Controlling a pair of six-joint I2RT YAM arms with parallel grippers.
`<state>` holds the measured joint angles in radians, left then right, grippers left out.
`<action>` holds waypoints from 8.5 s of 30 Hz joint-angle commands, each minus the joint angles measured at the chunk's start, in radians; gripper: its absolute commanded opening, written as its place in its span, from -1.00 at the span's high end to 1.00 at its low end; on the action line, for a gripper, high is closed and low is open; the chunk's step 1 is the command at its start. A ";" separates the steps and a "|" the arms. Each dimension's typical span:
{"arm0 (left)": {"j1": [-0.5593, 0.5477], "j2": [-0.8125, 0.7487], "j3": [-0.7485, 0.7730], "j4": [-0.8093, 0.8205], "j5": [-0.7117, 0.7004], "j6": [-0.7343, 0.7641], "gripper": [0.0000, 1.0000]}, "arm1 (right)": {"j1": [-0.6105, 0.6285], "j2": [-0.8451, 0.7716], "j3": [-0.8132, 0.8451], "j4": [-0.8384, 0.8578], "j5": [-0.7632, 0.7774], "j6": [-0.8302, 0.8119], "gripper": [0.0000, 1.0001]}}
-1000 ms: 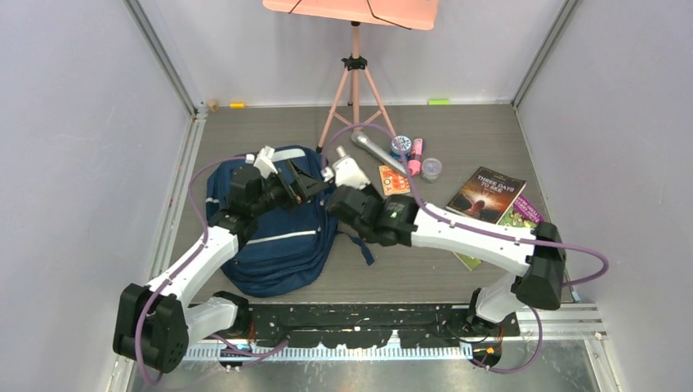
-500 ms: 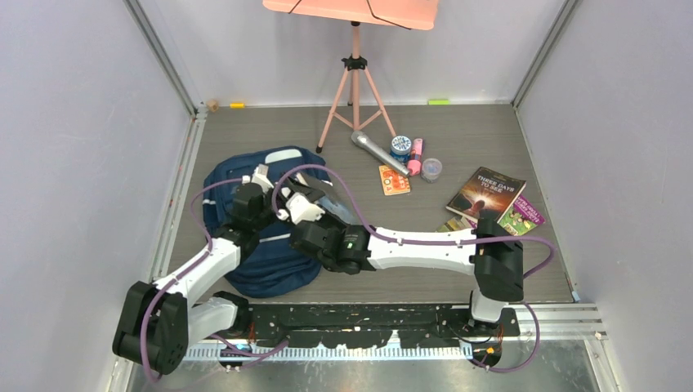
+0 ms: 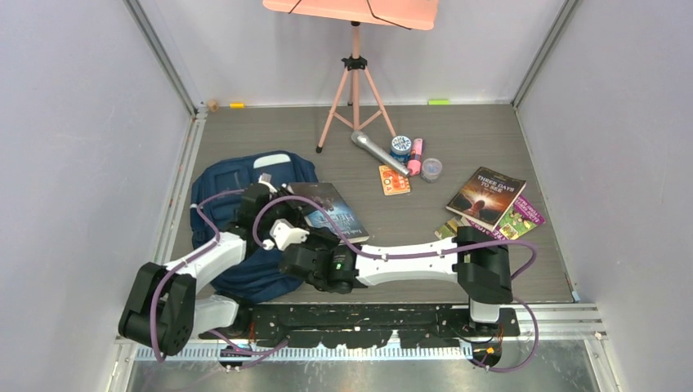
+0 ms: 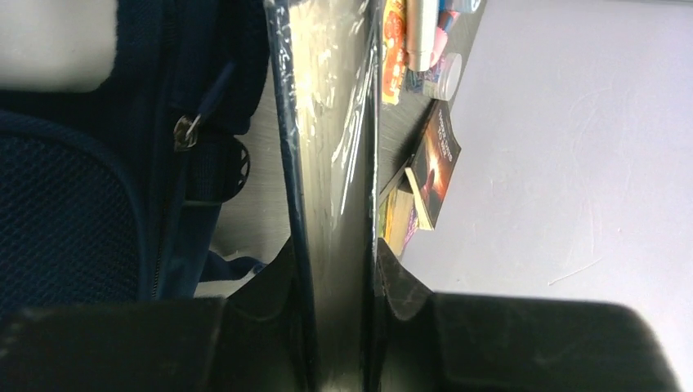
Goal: Pack the student bag
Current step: Pick up the book from the center of the board, then move the student bag to the center of the board, then place the book in the student bag.
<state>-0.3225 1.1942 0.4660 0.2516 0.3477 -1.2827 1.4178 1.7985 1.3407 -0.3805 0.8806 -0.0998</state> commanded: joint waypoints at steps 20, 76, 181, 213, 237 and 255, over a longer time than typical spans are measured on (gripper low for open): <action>0.207 -0.160 0.146 0.194 0.272 0.274 1.00 | -0.351 -0.473 -0.133 0.036 -0.659 0.379 -0.84; 0.217 -0.435 0.198 0.408 0.630 0.209 1.00 | -0.724 -0.709 -0.444 0.633 -1.511 0.730 -0.88; -0.182 0.145 0.461 -0.805 -0.458 0.964 -0.16 | -0.726 -0.849 -0.485 0.009 -0.526 0.604 0.99; -0.382 0.372 0.526 -0.619 -0.958 1.052 0.04 | -0.727 -0.865 -0.498 -0.029 -0.511 0.605 0.99; -0.339 0.393 0.524 -0.564 -0.947 1.027 -0.11 | -0.726 -0.811 -0.473 -0.018 -0.515 0.589 0.99; -0.336 0.422 0.508 -0.624 -1.040 0.985 -0.07 | -0.726 -0.850 -0.475 -0.043 -0.511 0.613 0.99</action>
<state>-0.6636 1.5963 0.9569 -0.3447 -0.6098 -0.2626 0.6880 1.0065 0.8181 -0.5407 0.3344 0.4957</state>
